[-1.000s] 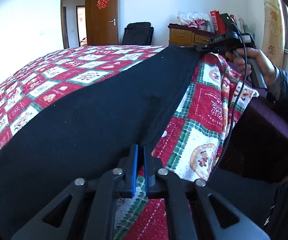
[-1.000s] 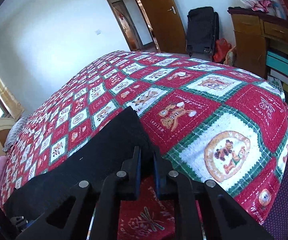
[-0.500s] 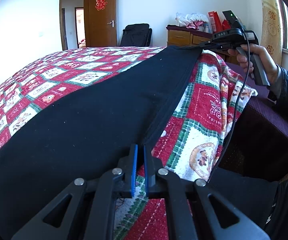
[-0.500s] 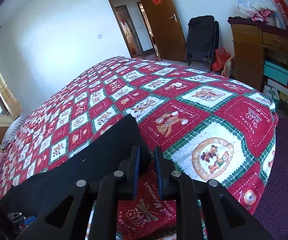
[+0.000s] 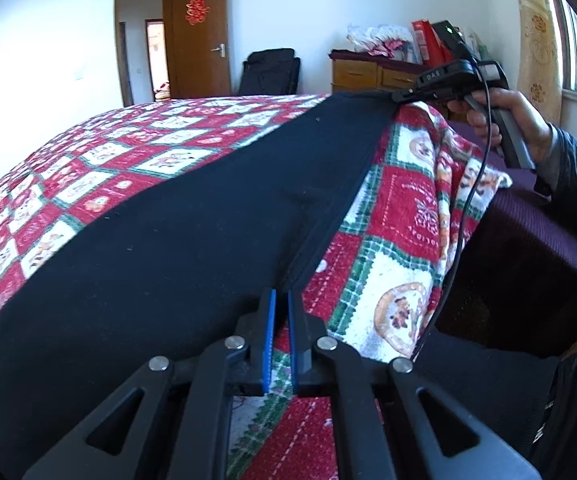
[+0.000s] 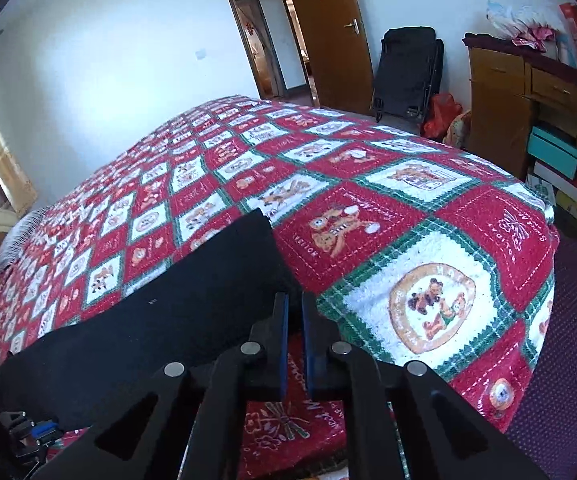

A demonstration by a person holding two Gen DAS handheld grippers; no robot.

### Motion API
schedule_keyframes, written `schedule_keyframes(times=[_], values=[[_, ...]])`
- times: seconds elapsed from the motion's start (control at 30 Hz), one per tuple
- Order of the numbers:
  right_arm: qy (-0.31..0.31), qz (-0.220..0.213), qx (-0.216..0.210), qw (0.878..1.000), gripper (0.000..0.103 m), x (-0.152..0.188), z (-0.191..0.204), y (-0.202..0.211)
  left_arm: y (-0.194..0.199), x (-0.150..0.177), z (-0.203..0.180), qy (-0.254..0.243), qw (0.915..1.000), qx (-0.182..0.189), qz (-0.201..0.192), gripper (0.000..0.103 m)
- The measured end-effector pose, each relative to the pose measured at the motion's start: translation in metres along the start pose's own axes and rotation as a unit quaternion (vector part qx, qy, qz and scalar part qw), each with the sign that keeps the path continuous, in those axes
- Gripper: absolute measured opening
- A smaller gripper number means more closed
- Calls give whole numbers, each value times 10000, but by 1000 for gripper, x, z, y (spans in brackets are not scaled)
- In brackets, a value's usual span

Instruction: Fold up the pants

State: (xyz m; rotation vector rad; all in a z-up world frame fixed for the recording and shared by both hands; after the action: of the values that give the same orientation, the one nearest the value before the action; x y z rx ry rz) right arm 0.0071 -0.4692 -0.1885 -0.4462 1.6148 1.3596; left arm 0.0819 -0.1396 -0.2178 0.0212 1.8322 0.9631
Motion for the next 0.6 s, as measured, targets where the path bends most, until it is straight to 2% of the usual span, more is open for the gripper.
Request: schedule_keyframes(times=[0.03, 0.1, 0.17, 0.27, 0.33, 0.4, 0.53, 0.57, 0.6], values=[[-22, -25, 164, 9999, 36, -2, -1, 4, 5, -1, 1, 21, 10000, 6, -53, 6], [-51, -171, 383, 9991, 56, -6, -1, 14, 20, -3, 4, 101, 9997, -18, -214, 12], [27, -300, 281, 9992, 56, -11, 11, 24, 31, -5, 7, 160, 9993, -46, -336, 15], [326, -308, -306, 9985, 56, -15, 52, 29, 39, -8, 16, 191, 9984, -268, -451, 21], [556, -171, -858, 9946, 56, -12, 86, 23, 35, -8, 28, 379, 9977, -379, -424, 24], [800, 93, -1535, 9849, 56, -1, 129, 9, 28, -4, 37, 528, 9968, -467, -364, 24], [1366, 574, -1751, 9733, 56, 27, 182, -15, 18, 9, 43, 602, 9966, -526, -181, 24], [1548, 869, -1739, 9686, 56, 40, 193, -25, 16, 14, 43, 617, 9967, -519, -137, 25], [1659, 1097, -1698, 9652, 56, 50, 197, -33, 17, 17, 41, 614, 9967, -496, -168, 31]])
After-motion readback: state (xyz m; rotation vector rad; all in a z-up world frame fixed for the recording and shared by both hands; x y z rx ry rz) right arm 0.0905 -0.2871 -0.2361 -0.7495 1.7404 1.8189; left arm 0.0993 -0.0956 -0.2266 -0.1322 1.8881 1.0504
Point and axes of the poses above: each gripper's, at about its wrist camera, not at the fingertips, and y roughly against the way its jaws point, z to its left, x to its underside, the point moved 3 cm from there along -y, roughly the way its jaws point, and after that the axes turned 12 degrees about y, right-handed, at the moved point
